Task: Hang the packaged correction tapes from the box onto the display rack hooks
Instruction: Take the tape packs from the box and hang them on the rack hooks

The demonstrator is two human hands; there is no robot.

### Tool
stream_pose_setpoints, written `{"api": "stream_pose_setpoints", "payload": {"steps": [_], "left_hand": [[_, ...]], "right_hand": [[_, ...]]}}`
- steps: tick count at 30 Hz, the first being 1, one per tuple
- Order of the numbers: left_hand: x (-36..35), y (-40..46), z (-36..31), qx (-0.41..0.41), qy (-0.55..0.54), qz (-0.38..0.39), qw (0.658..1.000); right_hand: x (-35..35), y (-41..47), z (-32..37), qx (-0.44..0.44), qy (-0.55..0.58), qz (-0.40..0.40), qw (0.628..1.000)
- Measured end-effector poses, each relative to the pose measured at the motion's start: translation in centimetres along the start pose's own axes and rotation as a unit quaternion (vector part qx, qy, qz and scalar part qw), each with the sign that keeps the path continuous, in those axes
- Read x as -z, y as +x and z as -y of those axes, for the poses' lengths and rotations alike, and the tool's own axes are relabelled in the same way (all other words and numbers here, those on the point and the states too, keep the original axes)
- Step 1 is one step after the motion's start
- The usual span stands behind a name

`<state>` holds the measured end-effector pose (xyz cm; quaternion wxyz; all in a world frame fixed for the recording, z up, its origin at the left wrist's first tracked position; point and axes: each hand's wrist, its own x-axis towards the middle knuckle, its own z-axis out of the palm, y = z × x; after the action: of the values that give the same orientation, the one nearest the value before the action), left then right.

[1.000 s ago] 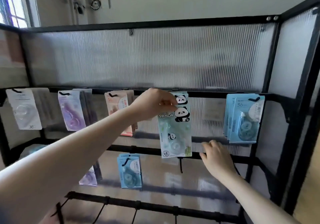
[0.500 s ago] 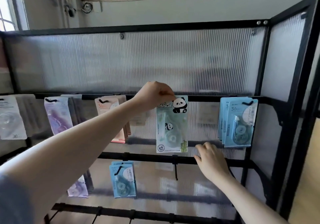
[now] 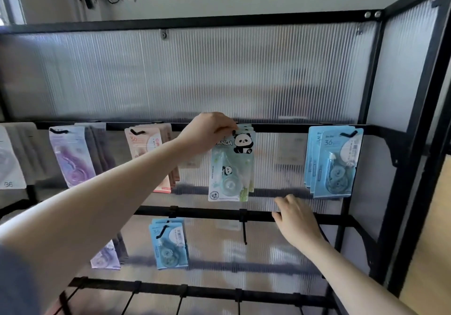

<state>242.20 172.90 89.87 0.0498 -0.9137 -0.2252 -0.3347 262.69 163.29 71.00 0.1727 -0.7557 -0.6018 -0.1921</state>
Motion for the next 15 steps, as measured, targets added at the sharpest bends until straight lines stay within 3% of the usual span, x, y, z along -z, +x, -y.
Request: {"api": "stream_pose_setpoints", "payload": {"steps": [15], "left_hand": [[-2.3,0.3,0.9,0.031,0.047,-0.102,0.993]], "right_hand": [[-0.6,-0.3,-0.6,0.009,0.010,0.008,1.000]]}}
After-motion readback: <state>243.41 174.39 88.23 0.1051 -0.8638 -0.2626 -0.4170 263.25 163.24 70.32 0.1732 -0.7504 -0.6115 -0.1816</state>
